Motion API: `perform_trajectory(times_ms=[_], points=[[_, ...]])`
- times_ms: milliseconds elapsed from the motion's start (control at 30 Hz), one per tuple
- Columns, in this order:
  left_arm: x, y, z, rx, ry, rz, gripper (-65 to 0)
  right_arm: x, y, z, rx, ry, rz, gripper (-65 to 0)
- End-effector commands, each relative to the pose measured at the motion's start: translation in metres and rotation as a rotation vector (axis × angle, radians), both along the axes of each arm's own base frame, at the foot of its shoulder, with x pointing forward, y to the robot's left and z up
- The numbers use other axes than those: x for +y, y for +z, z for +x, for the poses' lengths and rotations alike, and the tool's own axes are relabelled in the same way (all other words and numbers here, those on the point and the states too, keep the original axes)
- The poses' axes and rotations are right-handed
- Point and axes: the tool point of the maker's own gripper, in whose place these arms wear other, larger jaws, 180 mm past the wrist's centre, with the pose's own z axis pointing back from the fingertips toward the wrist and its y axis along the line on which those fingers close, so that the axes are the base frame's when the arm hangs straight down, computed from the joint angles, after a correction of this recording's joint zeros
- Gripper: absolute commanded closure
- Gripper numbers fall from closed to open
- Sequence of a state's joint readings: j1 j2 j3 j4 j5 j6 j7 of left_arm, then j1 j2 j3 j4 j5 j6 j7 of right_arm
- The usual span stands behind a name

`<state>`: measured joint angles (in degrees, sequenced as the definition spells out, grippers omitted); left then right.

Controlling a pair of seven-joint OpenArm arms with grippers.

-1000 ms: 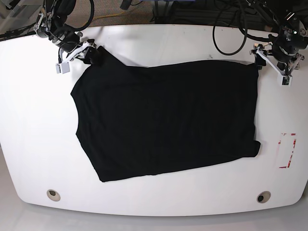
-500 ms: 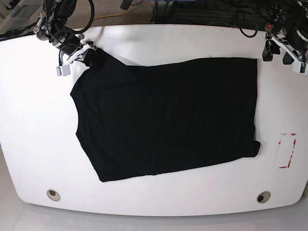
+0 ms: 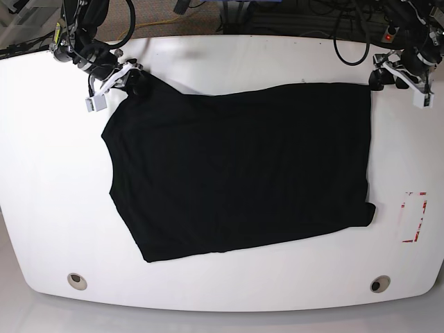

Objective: Fold the T-shirt properly
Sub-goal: 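Release the shirt edge and regrasp it with both grippers, then lift the shirt edge with both grippers and pull it toward the robot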

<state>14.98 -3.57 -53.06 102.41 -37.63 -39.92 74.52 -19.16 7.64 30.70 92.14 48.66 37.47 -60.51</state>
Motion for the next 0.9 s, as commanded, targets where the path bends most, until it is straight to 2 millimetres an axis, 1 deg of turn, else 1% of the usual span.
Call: perform_trajectory(times_ms=[0,133,200,267,367,467,567,600,667,700,767,800,833,867], points=[[-0.011,0.004,0.015,-0.039,-0.033,0.003,-45.3,-0.002,0.01,0.008,-0.043,-0.003,0.003,-15.4],[-0.03,0.0,0.029,-0.054,-0.099,0.006,-45.3,-0.002,0.01,0.008,-0.044,-0.002,0.002,-15.4],[-0.042,-0.011,0.029,-0.032,-0.111,-0.027,-45.3,-0.002,0.01,0.008,-0.044,-0.002,0.002,-15.4],[-0.046,-0.021,0.026,-0.007,-0.107,-0.053,-45.3,-0.003,0.01,0.008,-0.044,-0.004,0.002,-15.4],[-0.045,-0.033,0.029,0.019,-0.09,-0.084,-44.9,-0.003,0.01,0.007,-0.044,-0.003,0.001,-15.4],[-0.043,-0.046,0.022,0.068,-0.08,-0.088,-44.7,-0.003,0.011,0.007,-0.044,-0.004,0.0,-15.4],[-0.041,-0.049,0.018,0.086,-0.079,-0.078,-44.4,-0.003,0.011,0.006,-0.044,-0.004,-0.001,-15.4],[-0.041,-0.049,0.018,0.086,-0.08,-0.078,-43.1,-0.003,0.011,0.006,-0.044,-0.004,-0.001,-15.4],[-0.042,-0.049,0.018,0.086,-0.082,-0.078,-36.7,-0.003,0.011,0.006,-0.044,-0.004,-0.001,-15.2],[-0.042,-0.05,0.018,0.088,-0.085,-0.078,-31.0,-0.003,0.011,0.006,-0.044,-0.004,-0.001,-15.2],[-0.043,-0.049,0.02,0.084,-0.086,-0.077,-12.8,-0.003,0.011,0.007,-0.046,-0.004,0.0,-15.1],[-0.042,-0.049,0.02,0.09,-0.086,-0.07,-5.3,-0.003,0.011,0.007,-0.046,-0.004,0.0,-14.7],[-0.041,-0.051,0.019,0.099,-0.089,-0.062,-0.7,-0.003,0.011,0.007,-0.046,-0.004,0.0,-13.6],[-0.042,-0.053,0.018,0.118,-0.103,-0.045,0.0,-0.003,0.011,0.007,-0.046,-0.004,0.0,-10.9]])
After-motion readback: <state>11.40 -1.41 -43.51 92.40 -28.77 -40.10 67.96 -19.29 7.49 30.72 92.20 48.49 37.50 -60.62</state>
